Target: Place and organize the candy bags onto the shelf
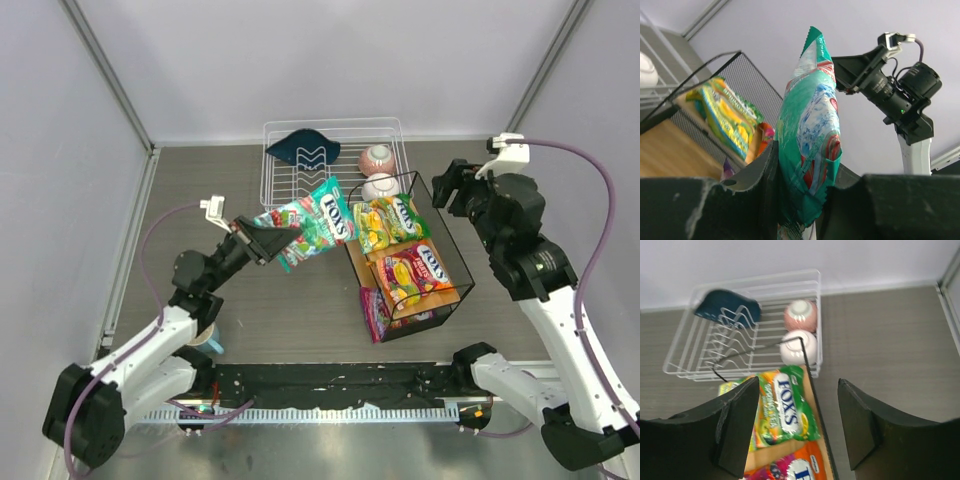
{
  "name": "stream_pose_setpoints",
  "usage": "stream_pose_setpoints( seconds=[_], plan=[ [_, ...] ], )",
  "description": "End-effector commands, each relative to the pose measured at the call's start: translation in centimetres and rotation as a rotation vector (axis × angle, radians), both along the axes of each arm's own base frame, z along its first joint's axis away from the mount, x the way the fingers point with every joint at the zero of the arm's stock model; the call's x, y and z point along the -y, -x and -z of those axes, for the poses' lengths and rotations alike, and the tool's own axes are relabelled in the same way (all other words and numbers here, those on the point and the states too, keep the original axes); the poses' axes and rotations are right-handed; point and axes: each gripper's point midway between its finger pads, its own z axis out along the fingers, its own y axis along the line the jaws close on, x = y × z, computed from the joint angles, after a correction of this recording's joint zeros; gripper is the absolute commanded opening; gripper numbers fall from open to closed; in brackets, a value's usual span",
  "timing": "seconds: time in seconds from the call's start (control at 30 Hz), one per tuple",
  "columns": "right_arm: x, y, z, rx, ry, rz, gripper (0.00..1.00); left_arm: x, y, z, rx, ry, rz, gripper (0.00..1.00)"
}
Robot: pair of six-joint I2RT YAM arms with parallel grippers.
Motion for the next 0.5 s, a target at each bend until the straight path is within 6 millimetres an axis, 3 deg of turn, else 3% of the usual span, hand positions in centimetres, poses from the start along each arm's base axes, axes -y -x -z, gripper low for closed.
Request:
stream_pose_setpoints(
  seconds=[0.0, 0.13, 0.47],
  plan=[
    [2.8, 0.0, 4.0, -0.143, 0.098, 0.144, 0.69, -2.4, 0.9, 1.1, -0.059, 0.046, -0.102, 0.0],
    [3.0, -0.4, 6.3, -0.231, 0.144, 0.159, 0.7, -3.2, 1.6, 3.1, -0.133, 0.038, -0.123, 0.0],
    [1.8, -0.7, 9.7, -0.367, 0.146, 0.071, 0.63, -2.5, 1.9, 7.7, -0.294, 0.104, -0.046, 0.0]
  ],
)
